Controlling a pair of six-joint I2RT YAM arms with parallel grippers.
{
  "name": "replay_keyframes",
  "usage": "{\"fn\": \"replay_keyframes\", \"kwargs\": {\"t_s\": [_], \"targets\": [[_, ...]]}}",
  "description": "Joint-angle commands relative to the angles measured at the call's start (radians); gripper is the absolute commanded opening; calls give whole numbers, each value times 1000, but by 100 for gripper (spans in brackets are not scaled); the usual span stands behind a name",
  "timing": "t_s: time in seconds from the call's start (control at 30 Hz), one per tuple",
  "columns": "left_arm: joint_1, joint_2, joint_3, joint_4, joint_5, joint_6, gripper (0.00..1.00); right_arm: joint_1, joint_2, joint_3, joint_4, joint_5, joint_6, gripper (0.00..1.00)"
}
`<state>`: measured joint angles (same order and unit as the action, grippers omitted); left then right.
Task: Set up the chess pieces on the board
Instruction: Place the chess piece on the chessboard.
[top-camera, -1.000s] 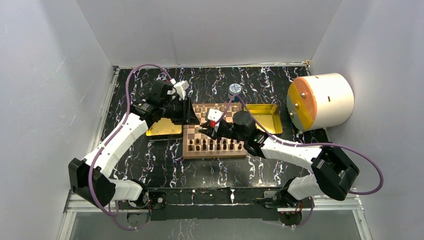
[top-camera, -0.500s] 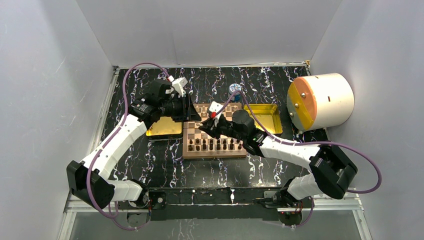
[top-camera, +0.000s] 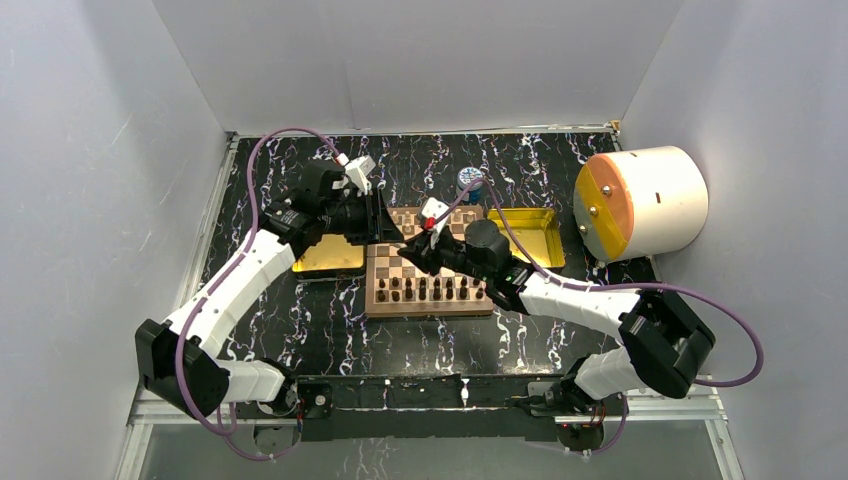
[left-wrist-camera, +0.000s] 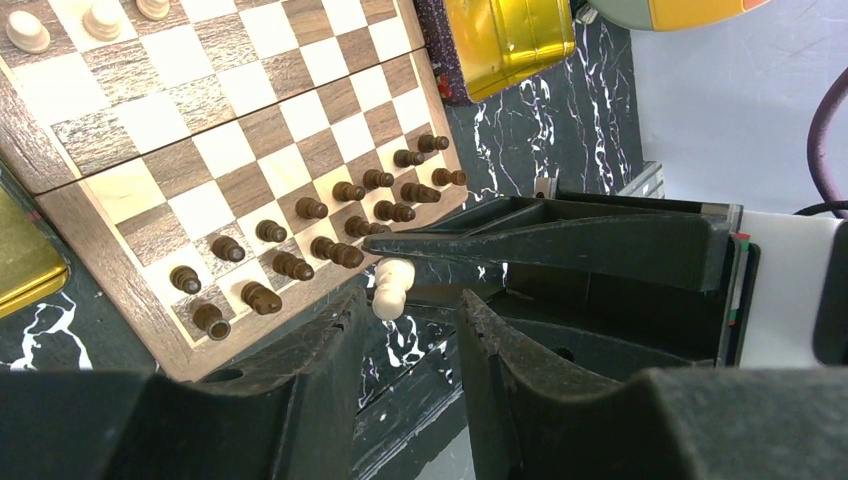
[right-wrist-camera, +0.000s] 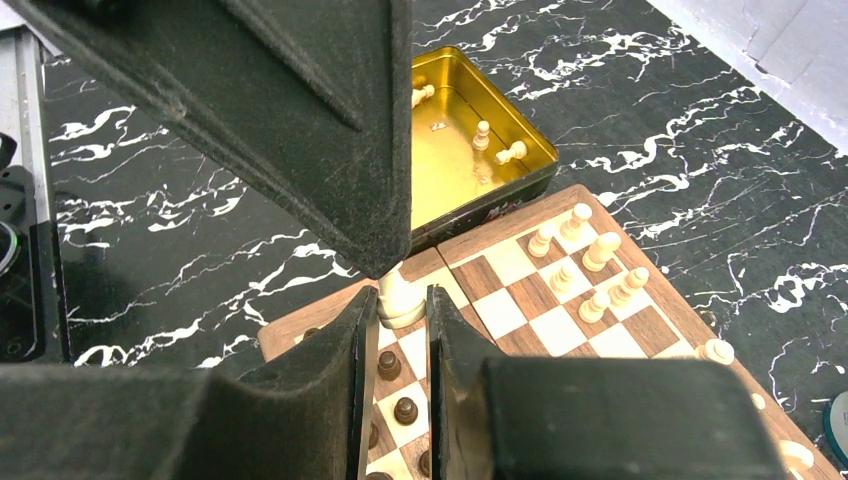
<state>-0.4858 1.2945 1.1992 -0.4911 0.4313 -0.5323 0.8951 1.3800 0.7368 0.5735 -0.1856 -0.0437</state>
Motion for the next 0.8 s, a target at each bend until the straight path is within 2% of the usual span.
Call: {"fn": "replay_keyframes", "kwargs": {"t_s": [0.0,0.4,0.53,0.77], "targets": [[6,-9,-20,33,16,-6,36,4,-45,26,95,52,32,2],[6,47,-15,78,46,-3,31,3,-64,3,114,83,30,2],[6,55,-17,102,56,-12,22,4,-64,4,105,83,29,3],[6,57,-18,126,69,-30,13,4,-76,-3,117,74,36,4]]}}
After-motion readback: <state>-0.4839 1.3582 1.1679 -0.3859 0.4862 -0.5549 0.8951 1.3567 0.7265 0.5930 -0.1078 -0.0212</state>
